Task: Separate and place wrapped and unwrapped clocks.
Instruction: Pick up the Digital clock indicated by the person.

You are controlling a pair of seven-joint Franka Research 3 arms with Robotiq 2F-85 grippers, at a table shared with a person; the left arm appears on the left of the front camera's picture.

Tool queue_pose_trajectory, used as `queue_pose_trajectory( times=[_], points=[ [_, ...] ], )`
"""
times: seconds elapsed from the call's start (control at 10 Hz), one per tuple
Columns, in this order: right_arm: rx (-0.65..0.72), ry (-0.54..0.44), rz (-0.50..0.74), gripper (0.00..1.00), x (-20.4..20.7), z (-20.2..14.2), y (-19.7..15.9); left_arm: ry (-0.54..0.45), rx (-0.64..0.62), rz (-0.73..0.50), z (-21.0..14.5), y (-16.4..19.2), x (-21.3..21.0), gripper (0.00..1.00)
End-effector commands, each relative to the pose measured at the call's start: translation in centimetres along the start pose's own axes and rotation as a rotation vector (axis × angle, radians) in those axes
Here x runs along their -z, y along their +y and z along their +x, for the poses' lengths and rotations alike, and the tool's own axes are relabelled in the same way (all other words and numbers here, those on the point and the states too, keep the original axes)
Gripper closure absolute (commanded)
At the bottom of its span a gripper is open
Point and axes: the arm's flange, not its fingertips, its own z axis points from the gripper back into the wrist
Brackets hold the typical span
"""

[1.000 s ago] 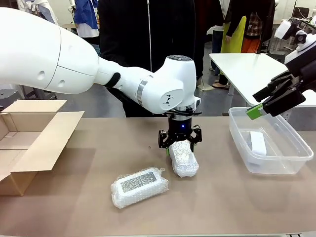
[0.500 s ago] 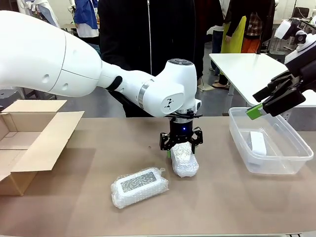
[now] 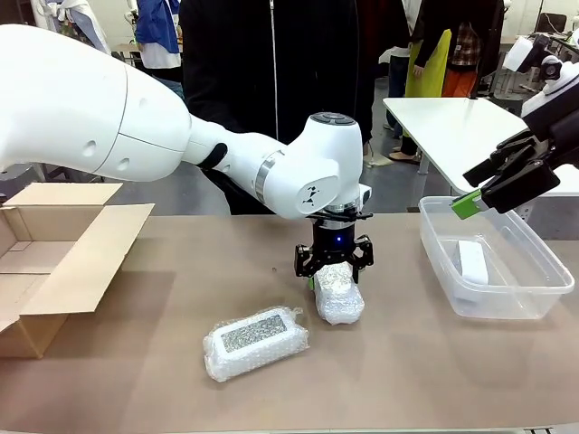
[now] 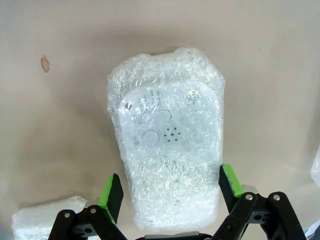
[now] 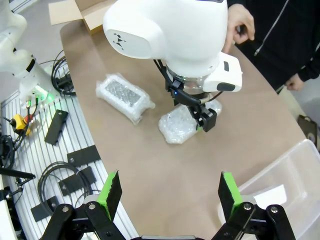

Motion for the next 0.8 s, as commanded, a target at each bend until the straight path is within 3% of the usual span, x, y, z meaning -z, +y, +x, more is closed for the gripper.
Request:
queue_pose_trajectory(
  times=[0.0,0.7],
  points=[
    [0.012,-0.013,0.029,0.0,0.2,0.0,0.0,-0.034,0.032,0.001,0.1,-0.2,0.5,0.0],
    [0.012,-0.013,0.029,0.0,0.2,0.0,0.0,-0.046,0.045,0.006,0.5,-0.1,2.7,0.0]
  ],
)
